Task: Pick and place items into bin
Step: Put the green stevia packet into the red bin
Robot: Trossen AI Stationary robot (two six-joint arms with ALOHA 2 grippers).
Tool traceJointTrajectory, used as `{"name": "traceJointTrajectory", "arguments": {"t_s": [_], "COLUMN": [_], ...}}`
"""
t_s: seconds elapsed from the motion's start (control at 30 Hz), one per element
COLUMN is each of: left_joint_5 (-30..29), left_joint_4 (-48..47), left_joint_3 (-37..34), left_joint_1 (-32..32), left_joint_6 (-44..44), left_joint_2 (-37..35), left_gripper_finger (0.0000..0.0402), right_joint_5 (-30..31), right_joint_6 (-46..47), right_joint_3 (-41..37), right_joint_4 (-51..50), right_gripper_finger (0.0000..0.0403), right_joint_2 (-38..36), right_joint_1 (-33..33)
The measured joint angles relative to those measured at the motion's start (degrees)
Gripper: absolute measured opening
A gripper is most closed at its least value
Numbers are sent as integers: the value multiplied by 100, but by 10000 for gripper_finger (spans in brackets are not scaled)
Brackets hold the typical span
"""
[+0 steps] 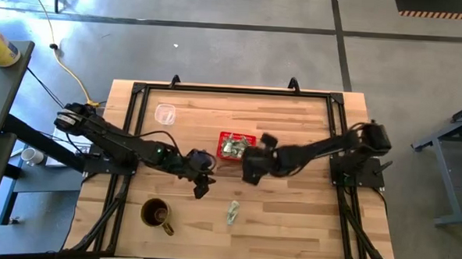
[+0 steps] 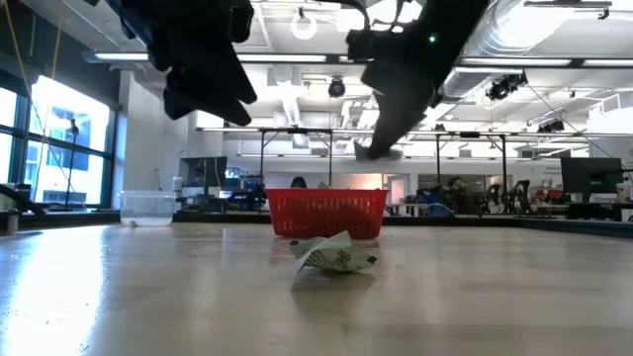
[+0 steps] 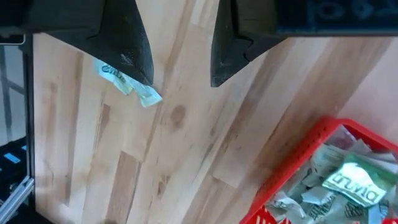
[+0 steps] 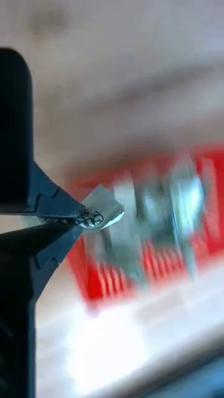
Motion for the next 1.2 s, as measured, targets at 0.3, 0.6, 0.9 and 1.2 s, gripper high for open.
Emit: {"name": "traceJointTrajectory", "arguments": {"t_s": [0.3,0.6,0.9,1.2], "left_joint_5": [65,102,353,1107], "left_joint_4": [-24,-763,-260,211], "left_joint_3": [0,0,0,803], "left_joint_1": [117,114,118,114], "left_joint_6": [697,737,765,-378], "left_joint_2": [0,2,101,1455], "left_gripper_finger": [189,188,188,225], "right_joint_5": [-1090,-2871,-2543,-1864], "right_joint_6": [-1108,-803,430,3027], "right_joint_3": [-2,3,11,14], "right_joint_4": [941,818,-430,-2721], "right_gripper_finger": [34,147,215,242], "right_joint_2": [-13,122,-512,-1047], "right_joint_1": [-1558,-2062,-1183,925]}}
